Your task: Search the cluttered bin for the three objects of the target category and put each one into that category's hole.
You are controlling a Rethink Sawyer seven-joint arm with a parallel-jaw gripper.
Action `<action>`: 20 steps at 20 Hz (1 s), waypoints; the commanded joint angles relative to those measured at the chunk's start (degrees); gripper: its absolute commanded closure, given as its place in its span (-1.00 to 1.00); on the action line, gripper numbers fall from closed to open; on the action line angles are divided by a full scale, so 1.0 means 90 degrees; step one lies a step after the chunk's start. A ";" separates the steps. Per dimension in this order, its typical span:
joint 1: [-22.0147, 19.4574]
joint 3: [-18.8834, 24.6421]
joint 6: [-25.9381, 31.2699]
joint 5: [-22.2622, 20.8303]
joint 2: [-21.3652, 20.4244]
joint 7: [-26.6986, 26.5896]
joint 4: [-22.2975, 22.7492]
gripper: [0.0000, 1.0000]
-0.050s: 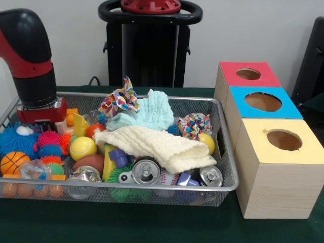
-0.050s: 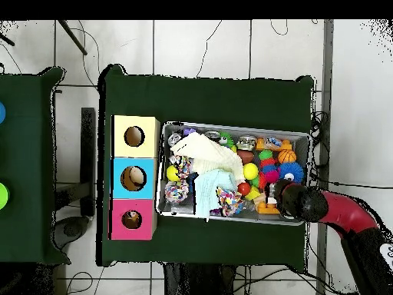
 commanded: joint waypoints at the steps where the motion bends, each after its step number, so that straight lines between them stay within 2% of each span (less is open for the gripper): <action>1: 0.0206 0.0316 -0.0161 -0.0432 0.0407 -0.0798 -0.0188 1.00; 11: 0.0136 0.0345 -0.0327 -0.0493 0.0414 -0.0805 -0.0098 1.00; 12: 0.0102 0.0373 -0.0375 -0.0494 0.0420 -0.0810 -0.0078 -1.00; 14: 0.0226 0.0259 -0.0254 -0.0483 0.0404 -0.0719 -0.0140 -1.00; 20: 0.0212 0.0255 -0.0236 -0.0451 0.0400 -0.0691 -0.0114 -1.00</action>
